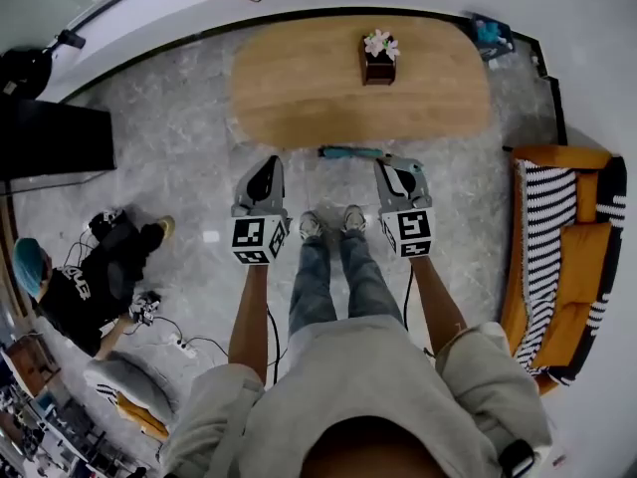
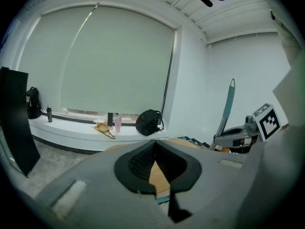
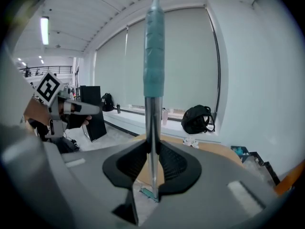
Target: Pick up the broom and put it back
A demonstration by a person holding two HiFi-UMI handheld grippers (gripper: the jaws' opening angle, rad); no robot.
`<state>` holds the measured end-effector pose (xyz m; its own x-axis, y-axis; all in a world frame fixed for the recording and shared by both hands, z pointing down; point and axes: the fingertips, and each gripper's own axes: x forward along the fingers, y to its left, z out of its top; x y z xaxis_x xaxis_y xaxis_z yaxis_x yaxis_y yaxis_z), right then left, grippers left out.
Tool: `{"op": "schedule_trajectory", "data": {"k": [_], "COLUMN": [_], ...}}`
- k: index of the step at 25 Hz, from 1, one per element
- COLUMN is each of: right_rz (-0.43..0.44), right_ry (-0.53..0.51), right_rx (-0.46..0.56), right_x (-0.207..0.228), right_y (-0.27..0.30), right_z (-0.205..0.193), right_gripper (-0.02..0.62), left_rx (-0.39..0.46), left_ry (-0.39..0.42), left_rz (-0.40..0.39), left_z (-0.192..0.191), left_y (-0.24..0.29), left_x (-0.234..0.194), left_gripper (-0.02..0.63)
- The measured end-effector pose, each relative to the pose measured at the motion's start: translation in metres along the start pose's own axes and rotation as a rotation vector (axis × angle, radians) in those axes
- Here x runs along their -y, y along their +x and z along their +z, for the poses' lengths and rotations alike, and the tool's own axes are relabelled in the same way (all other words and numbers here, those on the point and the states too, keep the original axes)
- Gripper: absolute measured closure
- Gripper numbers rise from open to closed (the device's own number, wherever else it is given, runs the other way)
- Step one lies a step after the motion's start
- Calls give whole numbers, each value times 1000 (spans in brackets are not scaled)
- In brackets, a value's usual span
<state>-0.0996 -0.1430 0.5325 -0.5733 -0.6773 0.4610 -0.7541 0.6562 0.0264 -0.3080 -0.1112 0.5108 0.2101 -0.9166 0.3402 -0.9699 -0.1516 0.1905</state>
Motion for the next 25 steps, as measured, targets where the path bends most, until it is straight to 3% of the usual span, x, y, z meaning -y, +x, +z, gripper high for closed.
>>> {"op": "schedule_trajectory", "data": {"k": [10,16,25], "right_rz": [-72,-108,-231], "right_ry": [37,39,110], "right_rx": [73,94,99], "right_x": [21,24,40], "right_y": [-32,-48,-84], "right_z": [71,92,87], "right_gripper": [517,517,517], "left_rx": [69,102,132], "left_ry": [47,74,110], "left_rz": [-43,-83,-253], "left_z": [67,97,124], "left_y": [-15,-18,15], "left_x": [14,25,62], "left_gripper": [603,603,603]}}
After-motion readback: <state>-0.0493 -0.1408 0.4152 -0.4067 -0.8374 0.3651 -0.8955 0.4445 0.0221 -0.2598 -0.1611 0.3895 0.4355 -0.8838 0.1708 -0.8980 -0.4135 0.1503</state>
